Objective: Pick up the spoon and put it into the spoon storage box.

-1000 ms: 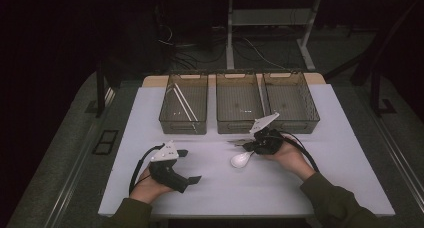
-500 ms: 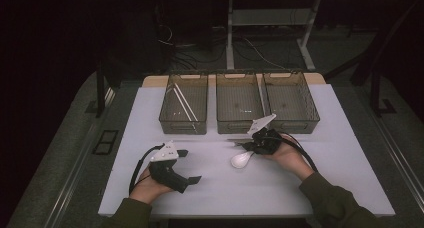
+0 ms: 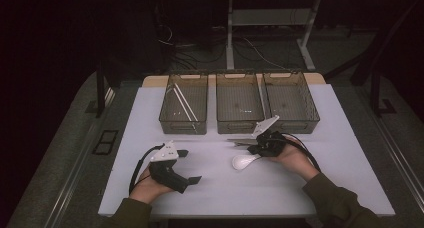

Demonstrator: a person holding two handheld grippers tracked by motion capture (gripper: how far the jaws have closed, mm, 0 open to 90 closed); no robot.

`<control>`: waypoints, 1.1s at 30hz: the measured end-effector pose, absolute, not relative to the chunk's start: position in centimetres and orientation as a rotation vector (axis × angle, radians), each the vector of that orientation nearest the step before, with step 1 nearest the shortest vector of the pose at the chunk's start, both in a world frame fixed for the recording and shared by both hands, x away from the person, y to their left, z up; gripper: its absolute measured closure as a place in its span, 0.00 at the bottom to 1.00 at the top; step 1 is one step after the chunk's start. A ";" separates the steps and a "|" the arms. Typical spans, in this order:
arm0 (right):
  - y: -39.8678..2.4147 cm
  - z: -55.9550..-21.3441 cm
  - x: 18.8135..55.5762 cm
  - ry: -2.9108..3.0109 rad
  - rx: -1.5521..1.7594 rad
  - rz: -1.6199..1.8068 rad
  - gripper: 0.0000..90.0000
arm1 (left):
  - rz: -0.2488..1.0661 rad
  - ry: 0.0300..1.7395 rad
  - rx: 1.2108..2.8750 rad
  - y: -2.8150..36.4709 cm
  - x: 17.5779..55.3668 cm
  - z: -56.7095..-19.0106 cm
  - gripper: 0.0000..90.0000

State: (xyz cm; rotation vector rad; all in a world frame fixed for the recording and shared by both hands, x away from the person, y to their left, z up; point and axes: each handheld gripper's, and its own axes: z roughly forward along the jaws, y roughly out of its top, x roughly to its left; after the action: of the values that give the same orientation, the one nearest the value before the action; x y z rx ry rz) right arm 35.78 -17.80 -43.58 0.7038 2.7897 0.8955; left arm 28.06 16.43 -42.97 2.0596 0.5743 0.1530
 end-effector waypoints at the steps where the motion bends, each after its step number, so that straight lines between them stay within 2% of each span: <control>1: -18.0 -43.6 35.7 2.794 0.704 0.897 0.99 | 0.152 0.575 2.059 16.4 28.1 -43.0 0.00; 27: -20.8 -43.4 32.7 2.836 0.735 0.940 0.99 | 0.151 0.568 2.060 16.3 28.2 -42.9 0.00; 30: -21.2 -43.1 32.9 2.825 0.782 0.987 0.93 | 0.152 0.569 2.059 16.4 28.2 -42.9 0.00; 33: -21.7 -42.7 33.1 2.798 0.819 1.052 0.82 | 0.152 0.569 2.061 16.4 28.2 -42.9 0.00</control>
State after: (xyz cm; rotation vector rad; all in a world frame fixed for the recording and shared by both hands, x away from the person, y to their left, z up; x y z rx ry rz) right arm 33.12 -21.75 -42.68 0.8194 2.7983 1.0524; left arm 28.19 16.37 -42.93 2.0606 0.5688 0.1515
